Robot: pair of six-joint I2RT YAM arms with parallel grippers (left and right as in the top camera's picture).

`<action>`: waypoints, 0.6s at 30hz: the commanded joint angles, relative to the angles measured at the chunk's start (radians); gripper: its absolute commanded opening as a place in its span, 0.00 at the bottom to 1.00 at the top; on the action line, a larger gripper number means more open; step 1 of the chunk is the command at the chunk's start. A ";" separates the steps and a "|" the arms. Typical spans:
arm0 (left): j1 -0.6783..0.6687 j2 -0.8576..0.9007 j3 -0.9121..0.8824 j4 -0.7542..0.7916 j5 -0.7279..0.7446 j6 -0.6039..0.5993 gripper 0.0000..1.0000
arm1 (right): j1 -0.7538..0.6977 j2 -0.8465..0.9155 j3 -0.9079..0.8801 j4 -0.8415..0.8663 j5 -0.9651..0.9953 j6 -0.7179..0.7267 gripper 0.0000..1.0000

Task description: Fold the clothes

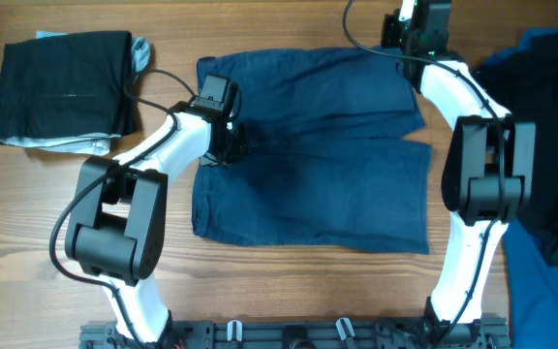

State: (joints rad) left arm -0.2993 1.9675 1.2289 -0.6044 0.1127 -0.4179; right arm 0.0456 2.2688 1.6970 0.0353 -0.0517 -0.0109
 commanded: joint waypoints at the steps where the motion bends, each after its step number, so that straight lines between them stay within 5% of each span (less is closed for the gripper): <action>1: 0.016 0.051 -0.019 -0.005 -0.069 -0.010 0.10 | 0.041 -0.002 0.012 -0.122 -0.201 -0.016 0.04; 10: 0.015 0.051 -0.019 -0.006 -0.069 -0.010 0.13 | 0.079 0.143 0.012 -0.118 -0.208 -0.012 0.04; 18: 0.015 0.051 -0.019 -0.010 -0.070 -0.009 0.12 | 0.078 0.032 0.012 -0.114 -0.207 0.022 0.04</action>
State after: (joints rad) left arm -0.2993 1.9675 1.2297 -0.6029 0.1127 -0.4244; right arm 0.1272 2.3844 1.7027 -0.0547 -0.2363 -0.0013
